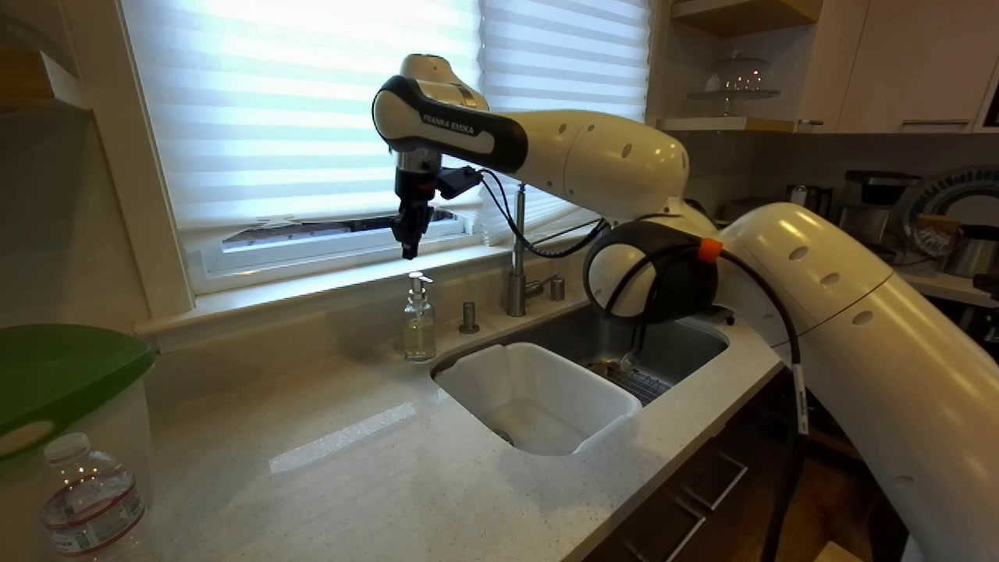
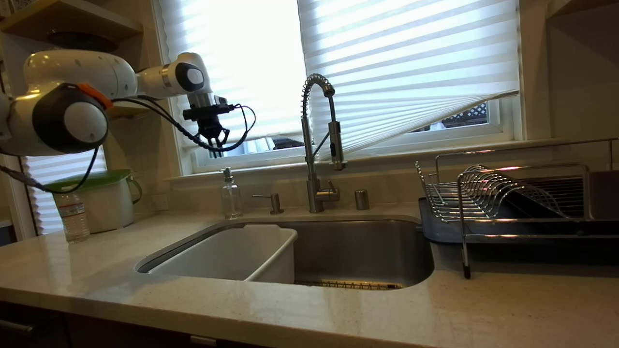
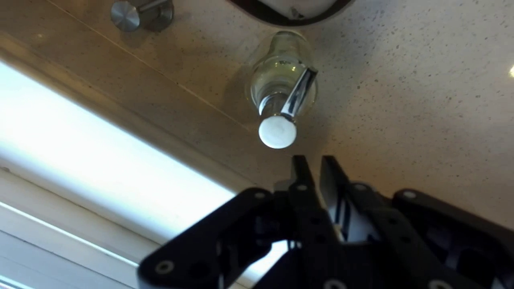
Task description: Push on the pump of the bottle on the top left of the sink
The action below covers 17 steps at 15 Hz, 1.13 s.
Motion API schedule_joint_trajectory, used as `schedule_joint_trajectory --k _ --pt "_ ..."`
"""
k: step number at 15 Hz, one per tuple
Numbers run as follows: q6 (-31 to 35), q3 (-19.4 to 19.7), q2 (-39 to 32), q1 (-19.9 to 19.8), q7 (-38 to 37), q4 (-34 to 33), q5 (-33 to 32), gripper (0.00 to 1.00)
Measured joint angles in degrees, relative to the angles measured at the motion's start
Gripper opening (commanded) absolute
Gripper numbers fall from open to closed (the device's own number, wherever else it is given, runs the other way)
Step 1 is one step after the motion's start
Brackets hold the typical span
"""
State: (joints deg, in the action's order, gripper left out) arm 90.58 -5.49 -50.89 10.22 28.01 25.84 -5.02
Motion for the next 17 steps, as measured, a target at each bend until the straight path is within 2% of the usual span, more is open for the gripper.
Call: schedule_joint_trajectory --k 5,7,12,17 --pt "-5.76 1.37 2.15 -0.07 -1.03 0.08 -0.35 0.87" --pt "-7.92 1.40 2.66 -0.55 -1.28 0.08 -0.27 0.99" --pt "-11.88 1.39 3.10 -1.74 -3.38 0.11 0.27 1.00" --pt "-12.29 1.38 3.10 -2.72 -4.09 0.12 0.52 1.00"
